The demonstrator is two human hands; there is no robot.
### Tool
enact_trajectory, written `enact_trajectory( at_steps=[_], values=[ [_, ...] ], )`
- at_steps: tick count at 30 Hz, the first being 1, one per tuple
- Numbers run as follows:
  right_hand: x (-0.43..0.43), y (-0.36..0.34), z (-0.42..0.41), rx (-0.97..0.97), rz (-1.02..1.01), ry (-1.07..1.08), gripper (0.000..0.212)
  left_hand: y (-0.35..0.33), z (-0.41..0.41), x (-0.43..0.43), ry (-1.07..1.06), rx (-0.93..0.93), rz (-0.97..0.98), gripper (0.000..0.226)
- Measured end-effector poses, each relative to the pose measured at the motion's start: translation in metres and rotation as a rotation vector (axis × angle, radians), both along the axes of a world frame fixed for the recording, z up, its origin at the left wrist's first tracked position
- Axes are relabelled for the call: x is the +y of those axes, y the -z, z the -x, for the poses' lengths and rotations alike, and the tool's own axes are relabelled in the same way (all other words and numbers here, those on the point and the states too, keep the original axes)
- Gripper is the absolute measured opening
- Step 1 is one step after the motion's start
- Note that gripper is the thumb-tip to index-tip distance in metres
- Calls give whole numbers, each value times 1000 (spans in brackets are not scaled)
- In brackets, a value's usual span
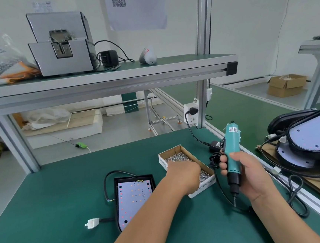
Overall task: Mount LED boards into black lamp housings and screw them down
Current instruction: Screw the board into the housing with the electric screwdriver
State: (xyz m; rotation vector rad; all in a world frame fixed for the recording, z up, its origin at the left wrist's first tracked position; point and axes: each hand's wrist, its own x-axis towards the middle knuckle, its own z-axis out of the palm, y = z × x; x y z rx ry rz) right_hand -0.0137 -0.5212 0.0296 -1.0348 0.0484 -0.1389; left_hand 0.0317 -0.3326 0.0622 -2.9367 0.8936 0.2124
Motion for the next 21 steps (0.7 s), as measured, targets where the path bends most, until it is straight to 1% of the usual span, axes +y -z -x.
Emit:
enact_trajectory(
  at_steps=[7,11,13,16,18,19,21],
  values=[
    [0,1,-1,-6,-6,-1,33,1,1,2,-16,16,49,25],
    [1,0,0,-12,-12,4,24,-4,-2,6,-87,106,234,25],
    [1,-1,0,-14,-24,3,23,-4,-4,12,-137,165,396,23],
    [2,-3,1,-43,-62,-1,24,-5,-5,24,-230,344,816,17],
    [3,-4,3,-86,-84,-8,24,-9,-2,33,-298,442,1064,19],
    [3,-5,4,-114,-86,-13,22,-11,0,38,-332,506,1175,20],
    [2,-6,6,-183,-67,-33,20,-16,5,49,-379,694,1389,20]
  ],
)
